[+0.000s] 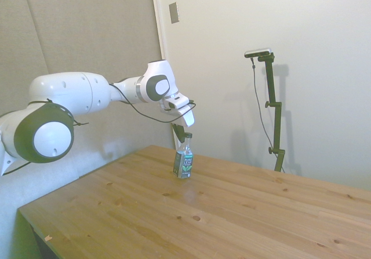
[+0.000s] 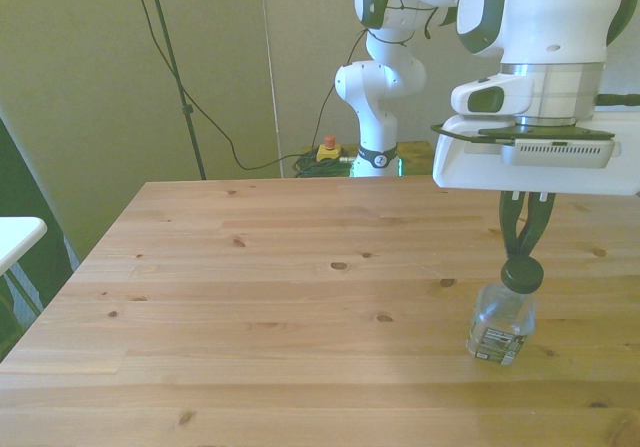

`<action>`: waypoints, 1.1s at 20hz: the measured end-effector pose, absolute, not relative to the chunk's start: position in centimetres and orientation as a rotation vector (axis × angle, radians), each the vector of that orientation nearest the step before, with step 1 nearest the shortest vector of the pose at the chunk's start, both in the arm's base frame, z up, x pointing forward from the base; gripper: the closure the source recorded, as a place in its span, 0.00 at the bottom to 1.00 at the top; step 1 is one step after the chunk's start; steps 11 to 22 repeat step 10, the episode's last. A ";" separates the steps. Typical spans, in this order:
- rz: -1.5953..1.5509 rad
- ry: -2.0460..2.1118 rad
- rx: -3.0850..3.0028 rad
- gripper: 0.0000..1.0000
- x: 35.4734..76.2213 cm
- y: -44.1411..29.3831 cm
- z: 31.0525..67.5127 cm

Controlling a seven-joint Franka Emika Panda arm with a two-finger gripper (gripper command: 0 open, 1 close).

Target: Knock down the bottle

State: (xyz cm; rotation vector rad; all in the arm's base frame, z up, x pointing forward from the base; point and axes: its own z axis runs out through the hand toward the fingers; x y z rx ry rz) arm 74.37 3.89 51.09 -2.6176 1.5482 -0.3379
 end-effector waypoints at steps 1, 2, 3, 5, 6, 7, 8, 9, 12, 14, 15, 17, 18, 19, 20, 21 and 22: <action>-0.341 1.556 -2.615 1.00 74.9 3.8 50.8; -0.342 1.563 -2.612 1.00 75.4 3.8 50.4; -0.343 1.568 -2.610 1.00 75.9 3.8 50.0; -0.347 1.573 -2.606 1.00 76.7 4.1 49.3; -0.351 1.574 -2.603 1.00 77.0 4.2 49.1; -0.359 1.572 -2.600 1.00 77.2 4.2 49.1; -0.370 1.572 -2.596 1.00 77.4 4.3 49.1; -0.384 1.572 -2.593 1.00 77.6 4.3 49.1; -0.397 1.573 -2.592 1.00 77.8 4.3 49.2; -0.397 1.573 -2.592 1.00 77.8 4.3 49.2; -0.397 1.573 -2.592 1.00 77.8 4.3 49.2; -0.397 1.573 -2.592 1.00 77.8 4.3 49.2; -0.397 1.573 -2.592 1.00 77.8 4.3 49.2; -0.397 1.573 -2.592 1.00 77.8 4.3 49.2; -0.397 1.573 -2.592 1.00 77.8 4.3 49.2; -0.397 1.573 -2.592 1.00 77.8 4.3 49.2; -0.397 1.573 -2.592 1.00 77.8 4.3 49.2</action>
